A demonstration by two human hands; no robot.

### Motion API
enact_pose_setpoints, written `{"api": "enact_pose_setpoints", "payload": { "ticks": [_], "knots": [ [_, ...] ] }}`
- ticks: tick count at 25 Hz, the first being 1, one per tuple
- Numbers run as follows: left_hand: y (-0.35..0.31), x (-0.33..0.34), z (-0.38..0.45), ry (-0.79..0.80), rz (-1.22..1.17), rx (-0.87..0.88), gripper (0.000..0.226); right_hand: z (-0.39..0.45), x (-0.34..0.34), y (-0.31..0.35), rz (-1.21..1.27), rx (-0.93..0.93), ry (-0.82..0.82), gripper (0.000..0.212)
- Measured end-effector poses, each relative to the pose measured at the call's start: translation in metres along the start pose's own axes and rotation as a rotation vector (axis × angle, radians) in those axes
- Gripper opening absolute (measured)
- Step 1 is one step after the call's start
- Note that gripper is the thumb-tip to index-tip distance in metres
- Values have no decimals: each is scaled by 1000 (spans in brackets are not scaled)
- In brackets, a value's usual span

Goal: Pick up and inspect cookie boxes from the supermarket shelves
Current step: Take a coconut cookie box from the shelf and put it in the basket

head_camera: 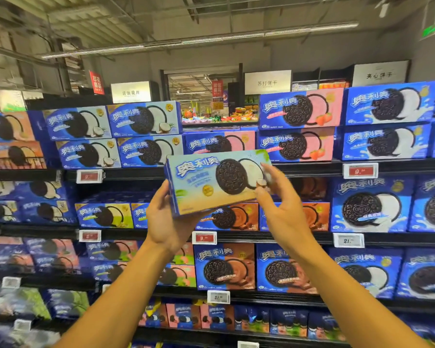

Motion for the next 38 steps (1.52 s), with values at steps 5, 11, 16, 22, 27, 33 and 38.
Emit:
{"api": "enact_pose_setpoints", "payload": {
  "ticks": [5, 11, 16, 22, 27, 33, 38],
  "knots": [
    [1, -21, 7, 58, -61, 4, 54, 3, -12, -28, 155, 190, -68, 75],
    [3, -39, 13, 54, -100, -74, 56, -9, -4, -33, 237, 79, -37, 44],
    [0, -49, 13, 62, -33, -81, 52, -16, 6, -32, 195, 129, -69, 50],
    [10, -45, 0, -70, 145, -55, 42, -44, 44, -10, -135, 164, -133, 73],
    [29, -13, -21, -57, 392, -63, 46, -58, 89, -15, 71, 269, 28, 101],
    [24, -9, -26, 195, 541, -35, 52, -55, 71, -15, 219, 139, -170, 34],
    [15, -86, -25, -191, 578, -43, 34, -63, 46, -45, 725, 421, -403, 42]
  ]
}}
Point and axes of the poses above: each hand's wrist, its own z-axis towards the middle knuckle, its own x-axis out of the palm, y = z × x, the point moved 5 cm from there along z, towards the middle knuckle, and after that the axes turned 11 degrees about z, right-handed, at the moved point
